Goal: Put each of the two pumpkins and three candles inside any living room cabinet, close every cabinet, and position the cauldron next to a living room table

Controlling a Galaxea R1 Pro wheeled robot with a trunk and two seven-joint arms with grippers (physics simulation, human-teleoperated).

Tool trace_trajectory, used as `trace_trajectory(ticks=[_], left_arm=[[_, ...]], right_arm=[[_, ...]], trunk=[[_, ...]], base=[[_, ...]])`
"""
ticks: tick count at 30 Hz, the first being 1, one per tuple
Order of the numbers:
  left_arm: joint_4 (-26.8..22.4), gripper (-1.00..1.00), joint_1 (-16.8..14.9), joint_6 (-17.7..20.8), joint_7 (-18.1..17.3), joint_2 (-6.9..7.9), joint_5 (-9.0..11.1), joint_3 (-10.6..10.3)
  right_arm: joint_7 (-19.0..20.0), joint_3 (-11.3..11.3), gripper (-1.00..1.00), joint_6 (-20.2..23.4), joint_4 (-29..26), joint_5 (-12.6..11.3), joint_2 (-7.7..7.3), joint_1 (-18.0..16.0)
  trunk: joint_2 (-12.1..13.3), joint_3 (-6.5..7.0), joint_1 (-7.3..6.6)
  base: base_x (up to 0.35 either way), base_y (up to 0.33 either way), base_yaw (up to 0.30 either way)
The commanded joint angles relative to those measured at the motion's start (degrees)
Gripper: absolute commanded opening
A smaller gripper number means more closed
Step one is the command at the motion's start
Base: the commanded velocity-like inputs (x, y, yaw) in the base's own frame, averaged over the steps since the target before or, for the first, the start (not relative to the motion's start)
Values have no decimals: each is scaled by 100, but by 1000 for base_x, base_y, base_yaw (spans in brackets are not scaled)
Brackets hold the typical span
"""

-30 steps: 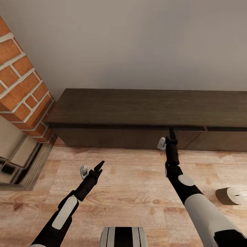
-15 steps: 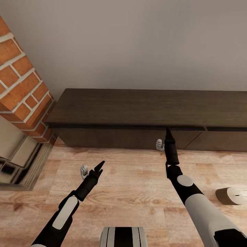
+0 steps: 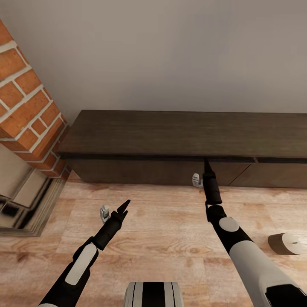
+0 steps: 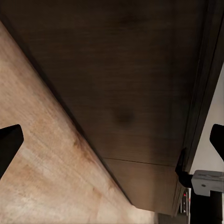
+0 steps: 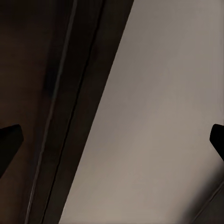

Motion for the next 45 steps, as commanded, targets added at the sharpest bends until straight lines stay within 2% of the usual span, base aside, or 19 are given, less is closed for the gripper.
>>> trace_trajectory(ticks=[1,7,10,24,27,29,31,40,45], left_arm=[[0,100,0,0,0,0,0,0],[0,100,0,0,0,1,0,0],[0,100,0,0,0,1,0,0],[0,100,0,0,0,1,0,0],[0,100,0,0,0,-1,0,0],[0,100,0,0,0,-6,0,0],[0,100,0,0,0,-7,0,0],[0,100,0,0,0,-8,0,0],[0,100,0,0,0,-6,0,0]], right_arm=[[2,-8,100,5,11,0,8,-8],[-25,-22,100,61,428,-52,24,-104],[-46,-24,100,253,681,-74,26,-291],[-27,-33,100,343,773,-99,32,-592],[-2,-40,100,343,776,-401,34,-639],[14,-35,100,338,865,-762,34,-757],[17,-34,100,336,1030,-998,34,-842],[19,-41,100,289,1131,-1159,53,-884],[19,-34,100,282,1123,-1460,60,-885]], trunk=[[0,0,0],[0,0,0],[0,0,0],[0,0,0],[0,0,0],[0,0,0],[0,0,0],[0,0,0],[0,0,0]], base=[[0,0,0],[0,0,0],[0,0,0],[0,0,0],[0,0,0],[0,0,0],[0,0,0],[0,0,0],[0,0,0]])
